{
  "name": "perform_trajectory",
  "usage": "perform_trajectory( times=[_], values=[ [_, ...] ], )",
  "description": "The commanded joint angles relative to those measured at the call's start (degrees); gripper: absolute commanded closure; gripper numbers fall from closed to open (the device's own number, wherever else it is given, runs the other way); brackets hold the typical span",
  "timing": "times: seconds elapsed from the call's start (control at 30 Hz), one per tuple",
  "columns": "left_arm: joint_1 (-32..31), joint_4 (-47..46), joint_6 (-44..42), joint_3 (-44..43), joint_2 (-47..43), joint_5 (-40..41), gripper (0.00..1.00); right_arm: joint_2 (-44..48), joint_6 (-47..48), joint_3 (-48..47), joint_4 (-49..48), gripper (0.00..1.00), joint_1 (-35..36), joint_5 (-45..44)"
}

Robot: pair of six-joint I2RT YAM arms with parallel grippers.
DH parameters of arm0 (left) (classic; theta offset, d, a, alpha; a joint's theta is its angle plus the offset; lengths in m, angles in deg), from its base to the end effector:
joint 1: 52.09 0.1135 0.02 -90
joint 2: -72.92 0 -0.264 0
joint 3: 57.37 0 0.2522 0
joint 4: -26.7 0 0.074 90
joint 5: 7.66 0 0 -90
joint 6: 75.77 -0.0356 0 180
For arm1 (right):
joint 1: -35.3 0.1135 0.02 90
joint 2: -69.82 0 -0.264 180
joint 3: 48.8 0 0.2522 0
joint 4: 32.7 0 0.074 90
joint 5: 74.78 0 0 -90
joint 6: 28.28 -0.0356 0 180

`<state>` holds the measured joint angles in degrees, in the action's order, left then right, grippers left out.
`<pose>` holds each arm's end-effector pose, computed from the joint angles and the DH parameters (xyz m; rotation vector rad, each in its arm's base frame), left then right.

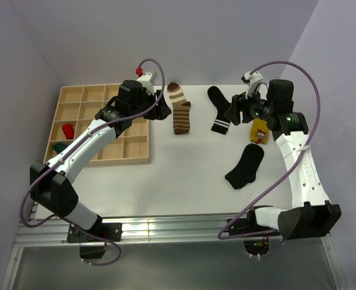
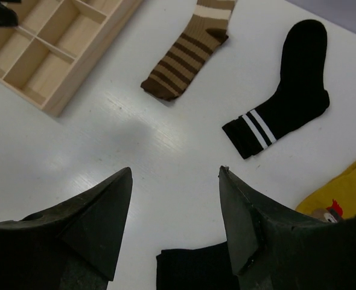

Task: Roll the socks
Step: Reset both arms

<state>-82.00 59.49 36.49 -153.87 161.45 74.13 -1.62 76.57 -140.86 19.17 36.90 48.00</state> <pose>0.3114 -0.1850 0.3665 0.2331 2.0613 -0.7161 0.2602 0.0266 0.3987 -0.6217 1.9567 0.4602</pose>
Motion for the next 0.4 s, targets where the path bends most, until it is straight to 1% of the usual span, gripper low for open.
perform_trajectory(
  times=[0.0, 0.07, 0.17, 0.3, 0.37],
  values=[
    [-0.06, -4.96, 1.38, 1.26, -3.36, -4.79, 0.41, 2.09, -4.65, 1.22, -3.03, 0.33, -0.46, -0.08],
    [-0.32, -6.37, 1.64, 2.75, -4.5, -5.06, 0.4, 2.97, -5.01, 1.75, -4.35, 0.32, -0.46, -0.78],
    [-0.5, -4.62, 0.94, 2.94, -5.03, -3.58, 0.4, 3.85, -6.32, 2.98, -6.38, 0.31, -0.46, -1.75],
    [-1.03, -3.65, -0.37, 2.76, -6.09, -2.69, 0.4, 3.5, -6.85, 2.81, -6.64, 0.31, -0.55, -1.14],
    [-1.38, -3.47, -0.55, 2.93, -6.53, -2.34, 0.4, 3.24, -6.85, 2.72, -6.73, 0.3, -0.46, -1.05]
  ],
)
